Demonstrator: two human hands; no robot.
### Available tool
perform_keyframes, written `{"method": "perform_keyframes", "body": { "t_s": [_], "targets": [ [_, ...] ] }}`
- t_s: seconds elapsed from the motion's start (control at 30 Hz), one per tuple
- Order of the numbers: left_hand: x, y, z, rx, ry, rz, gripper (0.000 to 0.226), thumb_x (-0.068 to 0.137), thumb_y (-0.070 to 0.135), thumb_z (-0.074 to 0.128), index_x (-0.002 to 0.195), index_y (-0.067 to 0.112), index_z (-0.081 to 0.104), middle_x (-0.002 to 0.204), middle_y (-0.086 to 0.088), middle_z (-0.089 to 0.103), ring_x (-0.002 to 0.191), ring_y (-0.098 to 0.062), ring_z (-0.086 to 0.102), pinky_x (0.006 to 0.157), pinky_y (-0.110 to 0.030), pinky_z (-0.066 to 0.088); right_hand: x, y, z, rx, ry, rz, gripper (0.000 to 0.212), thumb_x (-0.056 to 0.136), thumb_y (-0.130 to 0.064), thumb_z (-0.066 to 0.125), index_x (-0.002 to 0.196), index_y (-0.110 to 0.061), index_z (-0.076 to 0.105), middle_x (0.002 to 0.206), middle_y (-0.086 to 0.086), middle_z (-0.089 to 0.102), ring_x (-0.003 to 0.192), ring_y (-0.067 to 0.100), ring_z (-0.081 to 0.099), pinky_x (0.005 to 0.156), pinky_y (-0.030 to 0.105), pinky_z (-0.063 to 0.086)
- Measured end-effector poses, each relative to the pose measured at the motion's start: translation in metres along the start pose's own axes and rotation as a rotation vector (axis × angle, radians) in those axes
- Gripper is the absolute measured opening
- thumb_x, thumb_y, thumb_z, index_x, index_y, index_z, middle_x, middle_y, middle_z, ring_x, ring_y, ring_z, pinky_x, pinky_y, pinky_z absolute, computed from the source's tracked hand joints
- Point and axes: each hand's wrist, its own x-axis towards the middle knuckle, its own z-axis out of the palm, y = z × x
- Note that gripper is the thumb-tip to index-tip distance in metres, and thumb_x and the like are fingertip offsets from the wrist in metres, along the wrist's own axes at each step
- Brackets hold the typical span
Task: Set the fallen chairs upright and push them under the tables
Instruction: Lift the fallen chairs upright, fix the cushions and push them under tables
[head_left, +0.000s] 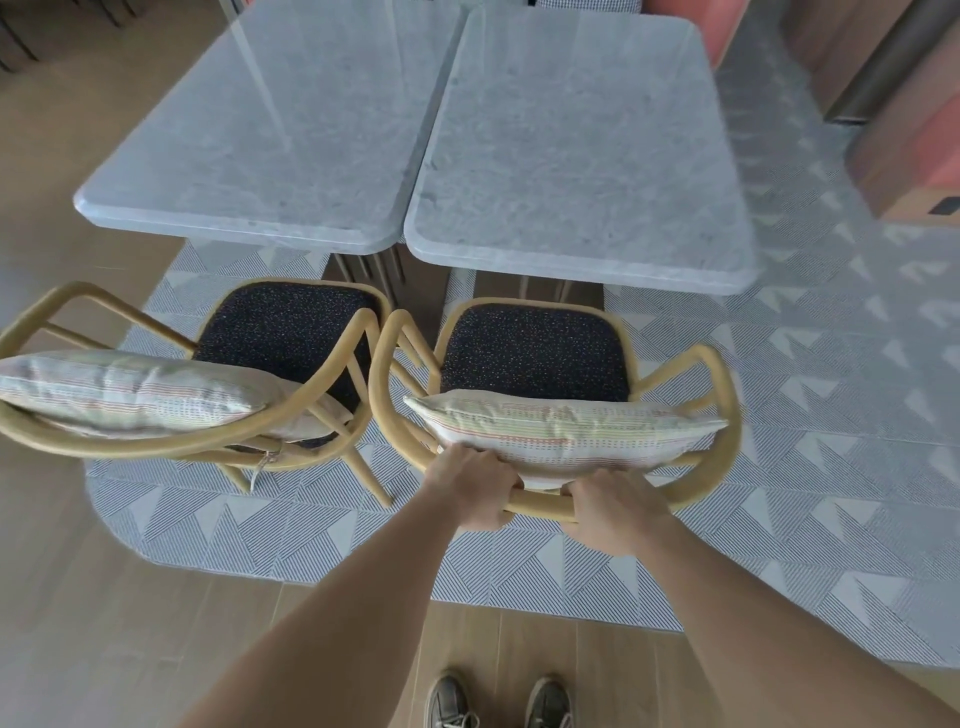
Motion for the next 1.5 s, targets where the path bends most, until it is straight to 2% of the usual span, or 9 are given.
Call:
{"method": "perform_keyframes", "body": {
  "t_s": [0.13, 0.23, 0.3, 0.4, 0.53, 0.83, 1.1, 1.27, 1.5],
  "targets": [
    [-0.005, -0.002, 0.000, -0.054, 0.038, -0.004, 0.045, 0.097, 0.067, 0.052, 0.118, 0.033, 0.072, 0.099, 0.010, 0.075, 0.095, -0.016, 0.071, 0.079, -0.033, 0.046, -0.007, 0.000, -0.002, 0.060, 0.021, 0.008, 0.046, 0.095, -0.063, 0.059, 0.116, -0.024, 0.071, 0.087, -0.005, 0.067, 0.076, 0.019, 0.064, 0.077, 0.038, 0.060],
    [-0.028, -0.006, -0.021, -0.550, 0.130, -0.063, 0.068, 0.085, 0.088, 0.046, 0.122, 0.035, 0.069, 0.113, 0.019, 0.068, 0.102, -0.007, 0.066, 0.091, -0.036, 0.056, -0.029, 0.005, -0.026, 0.462, 0.038, 0.025, 0.079, 0.083, -0.088, 0.051, 0.135, -0.030, 0.063, 0.119, -0.009, 0.069, 0.106, 0.013, 0.068, 0.085, 0.036, 0.057],
    [-0.053, -0.014, -0.054, -1.031, 0.454, -0.093, 0.073, 0.083, 0.092, 0.043, 0.122, 0.035, 0.068, 0.119, 0.025, 0.068, 0.108, 0.001, 0.066, 0.102, -0.041, 0.055, -0.051, 0.008, -0.059, 0.903, 0.285, 0.034, 0.084, 0.082, -0.087, 0.050, 0.141, -0.028, 0.061, 0.127, -0.012, 0.070, 0.117, 0.005, 0.067, 0.101, 0.035, 0.055],
    [-0.084, -0.027, -0.138, -1.484, 0.919, -0.021, 0.070, 0.089, 0.085, 0.046, 0.135, 0.034, 0.060, 0.131, 0.012, 0.070, 0.125, -0.010, 0.066, 0.109, -0.042, 0.051, -0.083, 0.015, -0.137, 1.246, 0.826, -0.039, 0.067, 0.093, -0.075, 0.050, 0.133, -0.023, 0.064, 0.125, -0.012, 0.074, 0.121, 0.002, 0.068, 0.109, 0.025, 0.050],
    [-0.125, -0.030, -0.268, -1.539, 1.159, 0.347, 0.095, 0.077, 0.091, 0.056, 0.140, 0.020, 0.049, 0.144, 0.001, 0.060, 0.139, -0.022, 0.056, 0.113, -0.037, 0.044, -0.142, 0.025, -0.247, 1.337, 1.212, -0.233, 0.058, 0.097, -0.073, 0.050, 0.133, -0.028, 0.059, 0.139, 0.002, 0.066, 0.137, 0.021, 0.061, 0.119, 0.046, 0.043],
    [-0.119, 0.088, -0.357, -1.390, 1.012, 0.798, 0.084, 0.085, 0.087, 0.052, 0.141, 0.024, 0.050, 0.153, -0.001, 0.052, 0.151, -0.030, 0.042, 0.122, -0.046, 0.034, -0.297, 0.063, -0.268, 1.060, 1.468, -0.219, 0.109, 0.092, -0.083, 0.041, 0.154, 0.006, 0.033, 0.162, 0.025, 0.039, 0.154, 0.035, 0.038, 0.128, 0.050, 0.030],
    [-0.073, 0.259, -0.405, -1.351, 0.816, 1.087, 0.081, 0.086, 0.086, 0.051, 0.142, 0.029, 0.054, 0.152, 0.008, 0.056, 0.148, -0.028, 0.045, 0.124, -0.055, 0.031, -0.435, 0.138, -0.227, 0.896, 1.701, -0.077, 0.105, 0.100, -0.073, 0.043, 0.152, 0.018, 0.030, 0.159, 0.035, 0.037, 0.152, 0.045, 0.037, 0.125, 0.058, 0.031],
    [-0.034, 0.384, -0.426, -1.354, 0.718, 1.190, 0.081, 0.086, 0.084, 0.053, 0.145, 0.028, 0.053, 0.157, -0.005, 0.052, 0.152, -0.034, 0.040, 0.124, -0.053, 0.030, -0.539, 0.205, -0.182, 0.866, 1.775, -0.007, 0.104, 0.091, -0.083, 0.044, 0.154, -0.001, 0.033, 0.159, 0.020, 0.042, 0.150, 0.033, 0.044, 0.121, 0.044, 0.038],
    [0.020, 0.565, -0.457, -1.362, 0.653, 1.318, 0.083, 0.086, 0.085, 0.053, 0.143, 0.025, 0.053, 0.154, -0.005, 0.054, 0.151, -0.035, 0.042, 0.124, -0.053, 0.031, -0.671, 0.307, -0.117, 0.764, 1.818, 0.199, 0.105, 0.094, -0.079, 0.045, 0.153, 0.007, 0.033, 0.160, 0.029, 0.040, 0.151, 0.040, 0.041, 0.124, 0.053, 0.034]
  ]
}}
